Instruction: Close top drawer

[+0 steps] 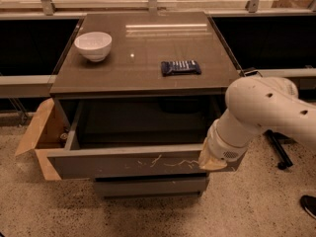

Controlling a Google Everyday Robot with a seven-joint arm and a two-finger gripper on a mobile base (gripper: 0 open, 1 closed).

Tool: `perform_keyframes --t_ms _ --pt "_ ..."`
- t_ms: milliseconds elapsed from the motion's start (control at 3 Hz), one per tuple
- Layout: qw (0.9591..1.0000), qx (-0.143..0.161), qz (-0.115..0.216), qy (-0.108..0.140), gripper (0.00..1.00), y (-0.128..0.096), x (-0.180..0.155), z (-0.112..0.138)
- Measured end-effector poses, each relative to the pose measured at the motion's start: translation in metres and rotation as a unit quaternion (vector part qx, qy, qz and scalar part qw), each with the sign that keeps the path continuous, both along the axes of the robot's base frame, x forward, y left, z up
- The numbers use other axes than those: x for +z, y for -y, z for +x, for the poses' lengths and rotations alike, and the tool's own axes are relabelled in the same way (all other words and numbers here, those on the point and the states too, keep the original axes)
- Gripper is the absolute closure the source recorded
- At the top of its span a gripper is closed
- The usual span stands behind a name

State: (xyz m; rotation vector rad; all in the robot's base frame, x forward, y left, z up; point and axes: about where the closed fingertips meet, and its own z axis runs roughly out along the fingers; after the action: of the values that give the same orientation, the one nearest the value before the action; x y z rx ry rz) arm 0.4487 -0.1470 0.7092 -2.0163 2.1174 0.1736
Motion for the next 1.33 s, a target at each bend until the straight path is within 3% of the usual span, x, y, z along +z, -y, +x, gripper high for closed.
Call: perform_keyframes --t_ms 333,667,1000,1333 --pt "1.0 -0.007 0.005 -0.001 1.0 -0.002 -0.025 0.012" --pt "0.9997 -0.019 0.012 0.001 1.0 -0.001 -0.041 0.031" --pt "0.9988 -0.04 0.022 0.016 0.75 0.004 -0.042 0.05" --pt "0.9988 -0.04 0.022 0.016 0.51 0.004 -0.042 0.05"
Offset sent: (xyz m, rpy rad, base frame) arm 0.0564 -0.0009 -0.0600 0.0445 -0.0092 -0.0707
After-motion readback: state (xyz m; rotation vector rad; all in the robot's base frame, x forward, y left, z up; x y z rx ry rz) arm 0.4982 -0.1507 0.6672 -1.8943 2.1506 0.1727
